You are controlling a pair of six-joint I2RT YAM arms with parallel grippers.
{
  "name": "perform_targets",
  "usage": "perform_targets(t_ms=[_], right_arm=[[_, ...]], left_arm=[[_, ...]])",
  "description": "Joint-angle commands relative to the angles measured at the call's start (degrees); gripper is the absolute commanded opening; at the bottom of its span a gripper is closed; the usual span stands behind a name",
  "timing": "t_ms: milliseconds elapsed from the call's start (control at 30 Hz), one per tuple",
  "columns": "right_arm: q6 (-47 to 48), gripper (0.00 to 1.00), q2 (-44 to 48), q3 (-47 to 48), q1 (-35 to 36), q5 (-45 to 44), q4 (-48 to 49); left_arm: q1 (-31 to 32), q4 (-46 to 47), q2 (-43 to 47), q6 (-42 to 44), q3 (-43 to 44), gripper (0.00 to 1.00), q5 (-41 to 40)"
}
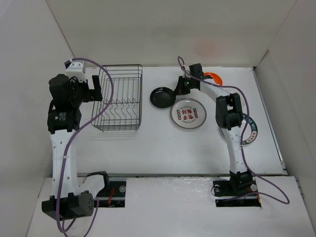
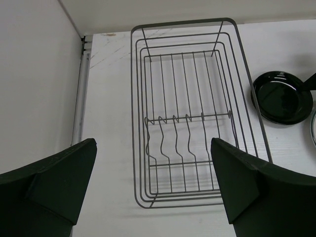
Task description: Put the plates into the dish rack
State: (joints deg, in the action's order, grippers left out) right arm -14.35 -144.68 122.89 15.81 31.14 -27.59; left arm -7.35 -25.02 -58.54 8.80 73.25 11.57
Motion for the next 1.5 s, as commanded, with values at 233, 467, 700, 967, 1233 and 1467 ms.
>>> perform_targets(t_ms=[233,467,700,967,1233,1467], right_arm=[[-19.9,0.00,11.0,-6.1,-1.0,-7.8,21.3],[-19.9,0.00,23.6,-17.4,-0.5,-12.2,29.4],[-13.7,0.00,34.9,-25.9,5.4,-4.1,33.8],[-11.1,0.00,42.2,-33.2,10.7,3.0,44.0],[-14.4,0.00,42.8,-34.6,11.8,6.5,48.4],[-14.4,0.00,41.8,-33.3,12.8,5.3,48.4]], left_arm=[[-0.1,4.2,-7.9,-0.8,5.1,1.00,2.2],[-0.1,4.2,-14.1,-0.8,12.1,1.00,14.9],[4.6,0.6,-21.8,2.4,18.8,1.00,33.8],[7.0,1.8,-28.6,-0.8,22.0,1.00,42.3],[7.0,1.2,-32.1,-2.0,22.5,0.51,46.6],[7.0,0.1,-32.1,-2.0,22.5,0.09,49.5]])
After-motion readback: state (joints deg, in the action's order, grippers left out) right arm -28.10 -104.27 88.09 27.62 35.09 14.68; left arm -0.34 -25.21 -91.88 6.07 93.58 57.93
